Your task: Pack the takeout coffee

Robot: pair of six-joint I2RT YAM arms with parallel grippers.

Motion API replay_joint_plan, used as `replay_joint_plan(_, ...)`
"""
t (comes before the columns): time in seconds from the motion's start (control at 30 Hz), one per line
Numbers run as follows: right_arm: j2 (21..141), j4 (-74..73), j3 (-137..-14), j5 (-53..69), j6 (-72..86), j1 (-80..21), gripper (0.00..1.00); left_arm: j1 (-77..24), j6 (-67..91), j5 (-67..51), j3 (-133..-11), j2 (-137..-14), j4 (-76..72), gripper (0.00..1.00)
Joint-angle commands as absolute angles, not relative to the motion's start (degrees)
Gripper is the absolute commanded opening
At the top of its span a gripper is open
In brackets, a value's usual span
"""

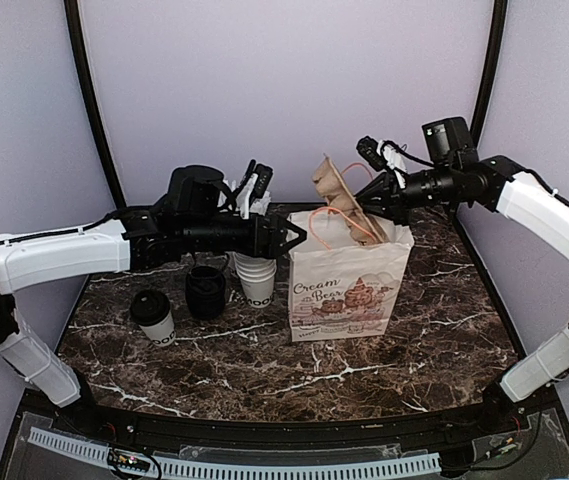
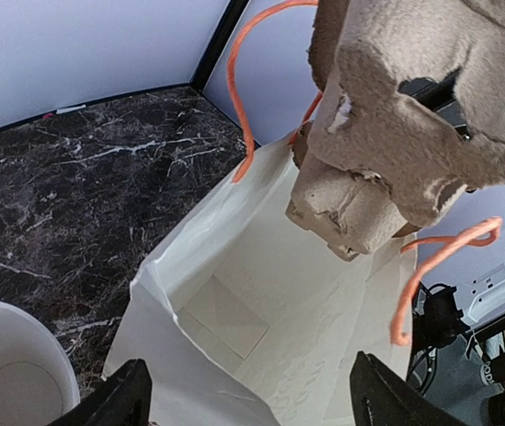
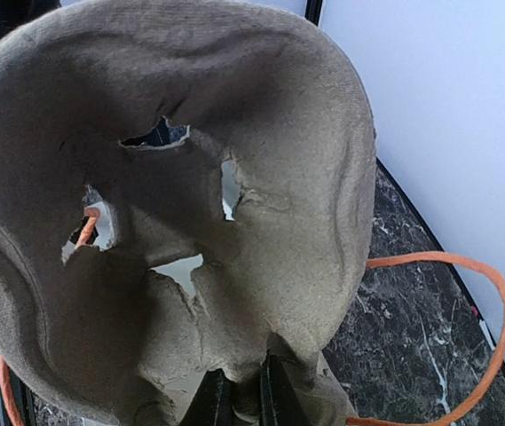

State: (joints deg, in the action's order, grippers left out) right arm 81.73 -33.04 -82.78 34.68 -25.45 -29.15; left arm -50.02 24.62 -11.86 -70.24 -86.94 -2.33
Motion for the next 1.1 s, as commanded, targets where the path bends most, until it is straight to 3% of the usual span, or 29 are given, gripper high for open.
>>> replay_joint_plan(0.0,80.3,-35.5,-81.8,31.9,-28.0,-30.7,0.10,-49.7,27.1,-13.2,-72.3,-88.4,-3.5,0.80)
replay_joint_plan(0.27,80.2,-38.7,-81.1,25.1,-29.6,-33.2,0.09,-49.7,28.1,-13.7,-73.2,-90.2,-3.7,0.78)
replay_joint_plan(0.57,79.6,-38.1,-76.7,25.5,-28.1,-33.4,0.08,-49.7,28.1,-14.1,-71.7,-88.7,-5.2,0.78)
replay_joint_plan(0.73,80.4,-37.8,-75.5,25.1,-27.3,-33.5,0.08,-49.7,27.2,-16.9,-67.8,-84.6,-11.6,0.83)
replay_joint_plan(1.07,85.2,-47.1,-80.7,10.3,-29.6,-37.9,0.07,-48.7,24.0,-12.5,-62.3,-74.7,-12.1,0.84)
